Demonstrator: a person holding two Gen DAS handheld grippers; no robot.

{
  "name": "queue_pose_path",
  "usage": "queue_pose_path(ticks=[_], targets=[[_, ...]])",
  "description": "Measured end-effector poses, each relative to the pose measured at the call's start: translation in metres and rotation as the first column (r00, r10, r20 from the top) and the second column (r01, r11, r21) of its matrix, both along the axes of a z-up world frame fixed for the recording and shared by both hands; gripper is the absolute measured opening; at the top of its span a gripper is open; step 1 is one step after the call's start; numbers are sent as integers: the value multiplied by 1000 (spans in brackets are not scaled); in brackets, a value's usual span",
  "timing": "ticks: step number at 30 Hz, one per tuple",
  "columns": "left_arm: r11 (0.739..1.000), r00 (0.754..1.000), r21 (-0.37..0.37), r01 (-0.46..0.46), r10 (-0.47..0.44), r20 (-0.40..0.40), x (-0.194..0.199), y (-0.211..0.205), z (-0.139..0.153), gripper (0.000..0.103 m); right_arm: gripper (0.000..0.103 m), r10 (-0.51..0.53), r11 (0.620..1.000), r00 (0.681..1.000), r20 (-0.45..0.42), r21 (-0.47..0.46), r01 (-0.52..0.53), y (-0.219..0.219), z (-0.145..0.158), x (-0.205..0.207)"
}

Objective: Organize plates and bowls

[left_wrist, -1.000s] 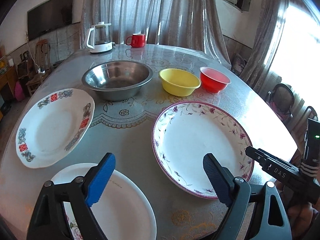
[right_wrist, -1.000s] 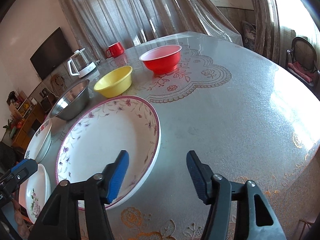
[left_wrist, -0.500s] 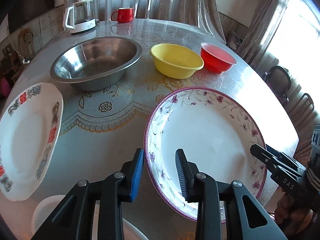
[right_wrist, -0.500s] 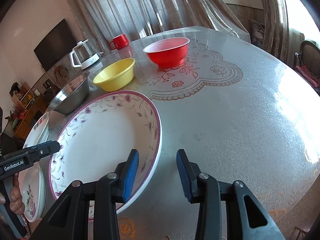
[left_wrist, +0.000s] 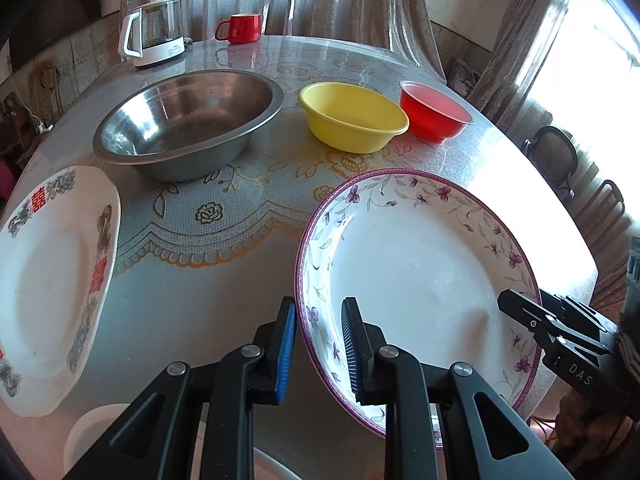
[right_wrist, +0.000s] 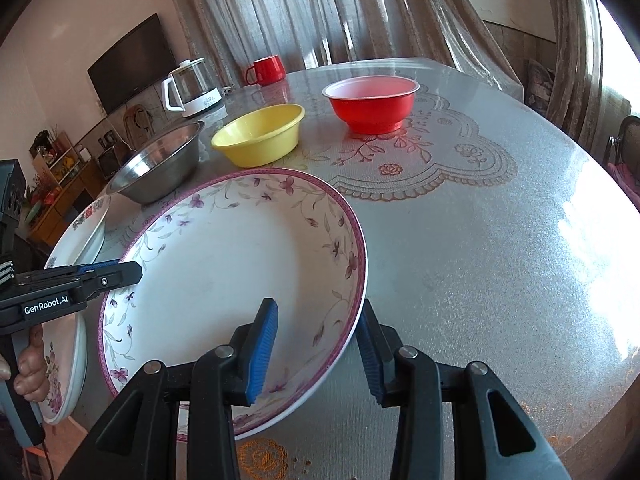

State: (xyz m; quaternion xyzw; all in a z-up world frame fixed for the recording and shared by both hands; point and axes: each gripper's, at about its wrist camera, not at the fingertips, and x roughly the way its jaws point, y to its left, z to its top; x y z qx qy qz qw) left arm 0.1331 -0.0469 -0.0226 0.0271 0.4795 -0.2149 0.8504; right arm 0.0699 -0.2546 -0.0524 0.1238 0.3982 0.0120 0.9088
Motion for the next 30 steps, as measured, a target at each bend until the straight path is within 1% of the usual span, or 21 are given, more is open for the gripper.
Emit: queue_pose_path(ticks=[3, 5, 7, 8, 10, 12, 14, 18, 21, 24, 28, 30], targets=[[1000, 1000, -11, 1, -1, -1, -1, 2, 1, 23, 39, 0, 1000, 1000, -4, 13, 0, -1, 0, 1], [1000, 1000, -5, -11, 11, 2, -1, 4, 1, 23, 39, -6, 1000, 1000, -1, 22, 6, -1, 1, 1], [1000, 999, -1, -31, 31, 7, 0, 10, 2, 23, 39, 6, 1000, 1000, 18, 31, -7, 2, 6, 0], [999, 999, -15, -41, 41, 0, 1, 14, 2, 23, 39, 19, 999, 999, 25, 27, -20, 5, 8, 1], [998, 998, -32, -59, 59, -10, 3, 20, 3, 23, 39, 36, 999, 999, 9, -8, -36, 14, 10, 5], [998, 998, -17, -59, 59, 12, 0, 22, 6, 23, 39, 41, 999, 999, -6, 10, -41, 16, 5, 10], [998, 998, -12, -63, 63, 12, -1, 26, 7, 23, 39, 49, 998, 999, -19, 32, -49, 18, 1, 12], [995, 995, -36, -96, 96, -10, 1, 35, 6, 23, 39, 61, 998, 998, 3, 22, -61, 24, 4, 11], [993, 993, -31, -118, 118, 5, 2, 39, 8, 23, 39, 61, 998, 998, 3, 18, -61, 29, 4, 17], [991, 992, -33, -128, 128, 1, 3, 43, 8, 23, 39, 65, 998, 998, -3, 5, -65, 36, 1, 22], [990, 991, -47, -132, 133, 10, 1, 46, 7, 23, 38, 59, 997, 998, -10, -40, -59, 41, -1, 24], [990, 991, -32, -134, 135, 20, 0, 45, 8, 23, 38, 65, 996, 998, -11, -54, -66, 43, -2, 23]])
